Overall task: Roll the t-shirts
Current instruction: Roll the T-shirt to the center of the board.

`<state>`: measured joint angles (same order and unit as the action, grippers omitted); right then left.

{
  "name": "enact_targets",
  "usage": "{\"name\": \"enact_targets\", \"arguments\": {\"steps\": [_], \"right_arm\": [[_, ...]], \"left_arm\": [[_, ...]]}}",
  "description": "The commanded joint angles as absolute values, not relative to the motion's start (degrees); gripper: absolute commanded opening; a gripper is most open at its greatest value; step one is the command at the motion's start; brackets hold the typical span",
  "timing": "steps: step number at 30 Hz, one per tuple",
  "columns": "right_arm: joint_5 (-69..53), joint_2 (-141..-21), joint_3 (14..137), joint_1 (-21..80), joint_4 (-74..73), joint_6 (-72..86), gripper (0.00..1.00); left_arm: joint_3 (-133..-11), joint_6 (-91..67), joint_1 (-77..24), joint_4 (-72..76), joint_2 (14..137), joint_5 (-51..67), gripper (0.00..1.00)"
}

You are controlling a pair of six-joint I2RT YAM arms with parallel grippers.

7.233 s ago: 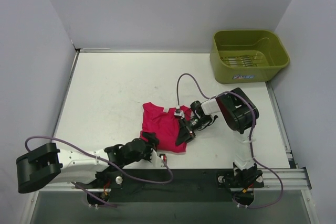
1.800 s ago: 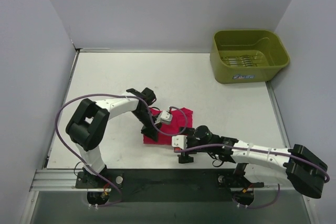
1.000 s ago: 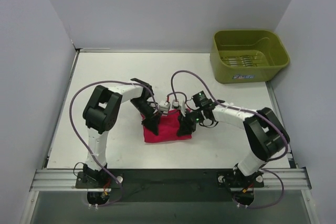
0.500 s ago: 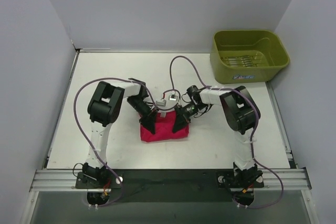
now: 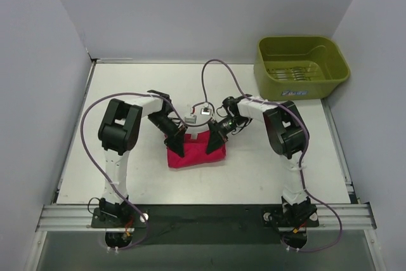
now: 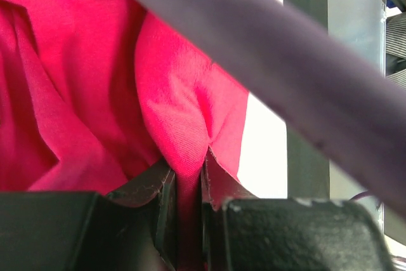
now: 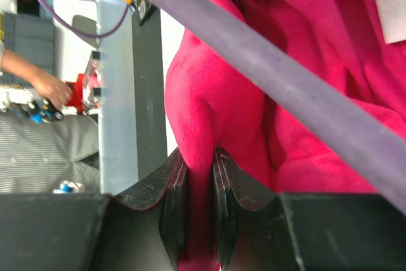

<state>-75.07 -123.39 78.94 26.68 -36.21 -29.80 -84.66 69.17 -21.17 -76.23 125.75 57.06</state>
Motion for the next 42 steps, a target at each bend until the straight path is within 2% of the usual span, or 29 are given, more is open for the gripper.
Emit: {"name": "enact_targets", "arguments": {"steps": [1,15,23,28,30,31,32,35,42], "right_arm": [[-65.1,-122.9,78.1,21.2,-51.1,-31.3,0.09],[-53.4,-125.9,79.5,20.9,-53.3,-28.5,0.07],[-47.0,-129.4,81.7,22.9,-53.6,-23.5,0.07],[-44.5,-133.6,85.7,23.9,-55.0,-19.7,0.07],[-43.6,-136.3,88.7,25.3,-57.8,-20.3,0.07],[-43.4,-137.1,89.4,25.7,-58.5,-20.3,0.06],[-43.2,-138.0,90.3,26.0,-59.8,-20.3,0.07],[-42.5,-139.1,91.9,26.5,-60.5,-20.7,0.06],[-43.2,-141.9,96.9,27.5,-65.1,-24.6,0.04]], "left_arm": [[-84.3,76.6,-19.3,-90.4,115.2,56.5,0.00],[-72.3,73.3,-21.4,-90.1,113.6,55.4,0.00],[-69.9,77.1,-22.8,-90.2,120.4,49.7,0.00],[-66.4,81.4,-22.4,-90.4,120.2,46.3,0.25],[-66.7,81.4,-22.0,-90.4,118.1,46.5,0.31],[-67.7,80.6,-21.4,-89.7,117.2,46.5,0.39],[-68.5,79.6,-21.0,-89.6,116.2,46.2,0.42],[-72.0,78.1,-19.6,-89.6,112.5,42.3,0.48],[-74.2,68.5,-18.2,-81.8,100.1,28.2,0.47]]}}
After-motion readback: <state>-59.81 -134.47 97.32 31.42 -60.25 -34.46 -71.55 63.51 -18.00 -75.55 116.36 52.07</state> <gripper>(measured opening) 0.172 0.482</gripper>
